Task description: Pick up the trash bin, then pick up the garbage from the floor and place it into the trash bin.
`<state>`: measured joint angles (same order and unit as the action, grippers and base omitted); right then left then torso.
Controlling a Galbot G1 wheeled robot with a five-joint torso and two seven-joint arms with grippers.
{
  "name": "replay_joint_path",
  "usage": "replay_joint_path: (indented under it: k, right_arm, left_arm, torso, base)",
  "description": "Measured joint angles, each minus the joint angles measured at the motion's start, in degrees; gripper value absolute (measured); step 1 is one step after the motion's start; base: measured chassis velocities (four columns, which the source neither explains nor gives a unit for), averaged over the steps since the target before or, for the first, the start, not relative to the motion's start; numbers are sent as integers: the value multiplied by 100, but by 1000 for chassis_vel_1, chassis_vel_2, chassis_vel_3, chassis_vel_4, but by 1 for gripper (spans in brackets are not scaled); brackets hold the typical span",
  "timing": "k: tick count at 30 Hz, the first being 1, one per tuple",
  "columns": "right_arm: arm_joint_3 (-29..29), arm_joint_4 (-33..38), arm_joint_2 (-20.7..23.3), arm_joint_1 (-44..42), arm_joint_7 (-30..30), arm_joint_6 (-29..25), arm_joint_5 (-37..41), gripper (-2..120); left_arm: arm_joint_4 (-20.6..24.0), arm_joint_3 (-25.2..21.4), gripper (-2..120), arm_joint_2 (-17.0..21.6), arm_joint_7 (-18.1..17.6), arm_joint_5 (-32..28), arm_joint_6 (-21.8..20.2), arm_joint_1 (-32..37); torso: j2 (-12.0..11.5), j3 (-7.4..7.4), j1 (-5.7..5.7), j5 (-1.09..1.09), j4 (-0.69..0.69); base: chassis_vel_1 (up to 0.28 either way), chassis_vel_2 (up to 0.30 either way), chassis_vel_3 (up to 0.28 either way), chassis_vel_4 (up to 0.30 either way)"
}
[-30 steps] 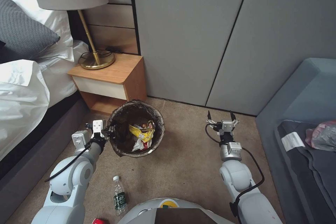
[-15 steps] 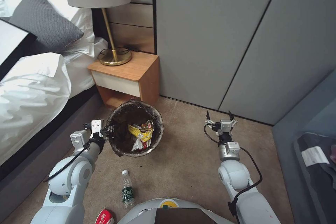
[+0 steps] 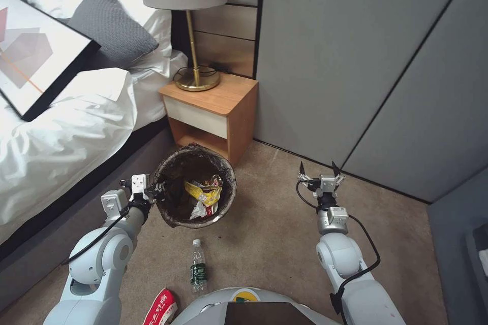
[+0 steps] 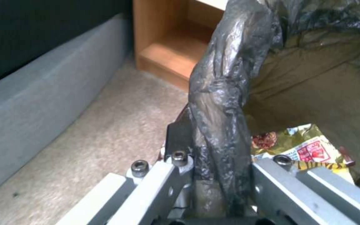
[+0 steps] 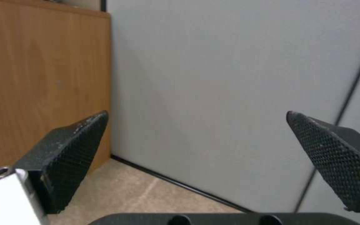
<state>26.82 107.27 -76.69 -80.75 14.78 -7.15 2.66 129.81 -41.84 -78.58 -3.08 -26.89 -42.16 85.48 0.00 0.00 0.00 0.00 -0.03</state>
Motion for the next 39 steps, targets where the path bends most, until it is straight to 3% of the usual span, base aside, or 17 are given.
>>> replay_joint_path:
  k: [12,39]
  right_arm:
    - [-41,-65,-205,-44,-14,-75,-124,100]
    - [32,-23,-190,-50,-15,-86,-94,100]
  left_arm:
    - [-2,-53,0,5,-11,-64,0,5]
    - [10,-70,0,49,-34,-67,2,14]
  torso:
    - [0,0,0,0,0]
    - [0,0,0,0,0]
  base:
    - [56,65,66,64]
    - [62,63,59,57]
